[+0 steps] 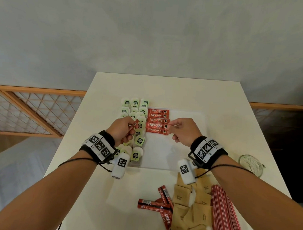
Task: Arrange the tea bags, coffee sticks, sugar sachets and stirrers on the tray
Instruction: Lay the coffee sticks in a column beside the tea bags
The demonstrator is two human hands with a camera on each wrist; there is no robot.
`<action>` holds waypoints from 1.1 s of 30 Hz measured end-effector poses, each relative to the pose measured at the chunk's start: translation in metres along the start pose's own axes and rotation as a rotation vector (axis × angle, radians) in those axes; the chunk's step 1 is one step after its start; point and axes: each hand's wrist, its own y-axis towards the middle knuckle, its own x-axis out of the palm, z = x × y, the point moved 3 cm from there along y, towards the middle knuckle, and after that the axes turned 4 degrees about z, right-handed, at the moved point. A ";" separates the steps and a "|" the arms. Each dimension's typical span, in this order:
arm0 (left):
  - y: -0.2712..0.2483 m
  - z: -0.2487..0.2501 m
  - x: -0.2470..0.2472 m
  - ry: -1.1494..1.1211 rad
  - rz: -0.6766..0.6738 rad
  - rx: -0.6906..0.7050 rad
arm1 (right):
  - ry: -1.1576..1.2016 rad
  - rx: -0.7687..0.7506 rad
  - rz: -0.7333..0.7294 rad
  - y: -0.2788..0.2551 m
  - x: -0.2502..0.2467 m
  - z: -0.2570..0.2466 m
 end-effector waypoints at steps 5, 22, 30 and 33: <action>0.001 0.000 0.001 -0.022 -0.035 0.005 | -0.044 0.118 -0.019 -0.004 0.009 0.020; -0.003 0.001 0.006 0.051 -0.077 0.023 | -0.235 0.196 0.047 -0.002 0.018 0.014; -0.003 -0.001 0.009 0.060 -0.107 0.094 | -0.290 0.166 0.046 -0.001 0.017 0.012; -0.006 -0.002 0.010 0.069 -0.135 0.133 | -0.362 0.075 0.050 -0.004 0.015 0.005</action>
